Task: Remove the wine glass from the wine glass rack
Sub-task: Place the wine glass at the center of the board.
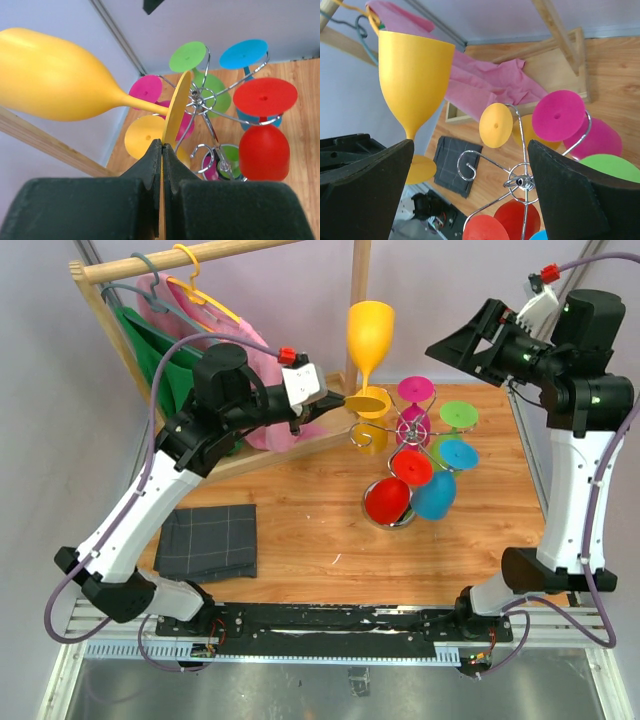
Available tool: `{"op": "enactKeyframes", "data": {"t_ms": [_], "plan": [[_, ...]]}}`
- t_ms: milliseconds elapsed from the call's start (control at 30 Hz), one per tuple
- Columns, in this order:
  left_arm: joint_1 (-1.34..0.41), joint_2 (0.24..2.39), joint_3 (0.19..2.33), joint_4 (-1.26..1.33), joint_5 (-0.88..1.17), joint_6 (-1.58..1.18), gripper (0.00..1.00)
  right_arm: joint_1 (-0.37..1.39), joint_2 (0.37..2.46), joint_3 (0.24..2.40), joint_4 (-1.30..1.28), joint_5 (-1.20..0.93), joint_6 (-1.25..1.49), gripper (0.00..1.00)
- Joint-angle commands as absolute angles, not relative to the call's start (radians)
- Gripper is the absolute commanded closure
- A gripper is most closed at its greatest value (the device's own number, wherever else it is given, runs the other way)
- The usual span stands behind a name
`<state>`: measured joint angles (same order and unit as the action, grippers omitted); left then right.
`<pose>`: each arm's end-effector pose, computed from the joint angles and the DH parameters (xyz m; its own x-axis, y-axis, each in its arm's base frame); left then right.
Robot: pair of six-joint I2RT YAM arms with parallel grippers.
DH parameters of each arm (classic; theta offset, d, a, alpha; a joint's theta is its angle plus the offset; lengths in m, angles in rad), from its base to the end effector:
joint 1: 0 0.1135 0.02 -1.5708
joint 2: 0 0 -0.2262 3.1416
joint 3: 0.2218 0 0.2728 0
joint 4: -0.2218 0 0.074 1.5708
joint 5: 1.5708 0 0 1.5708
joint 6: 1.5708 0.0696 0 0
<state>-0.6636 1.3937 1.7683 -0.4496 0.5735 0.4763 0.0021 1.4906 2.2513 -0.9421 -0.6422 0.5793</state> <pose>0.2430 -0.2379 0.4795 0.3802 0.1916 -0.9048 0.8657 0.2707 0.4211 0.2808 0.0423 0.5425 -0.4744 0.4374 -0.7640 -0.3956 0.6693 0.6289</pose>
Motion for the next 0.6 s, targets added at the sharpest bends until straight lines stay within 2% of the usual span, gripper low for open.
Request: {"op": "enactKeyframes", "data": {"t_ms": [0,233,567], "plan": [[-0.670,1.296,1.701,-0.388,0.616,0.608,1.00,-0.034,1.543,2.349,-0.982,-0.854,0.502,0.01],[-0.670,1.151,1.550,-0.467,0.640,0.752,1.00,-0.034,1.558,2.358,-0.875,-1.011,0.542,0.02],[-0.670,0.996,1.377,-0.571,0.664,0.781,1.00,0.024,1.554,2.291,-0.717,-1.158,0.603,0.06]]}}
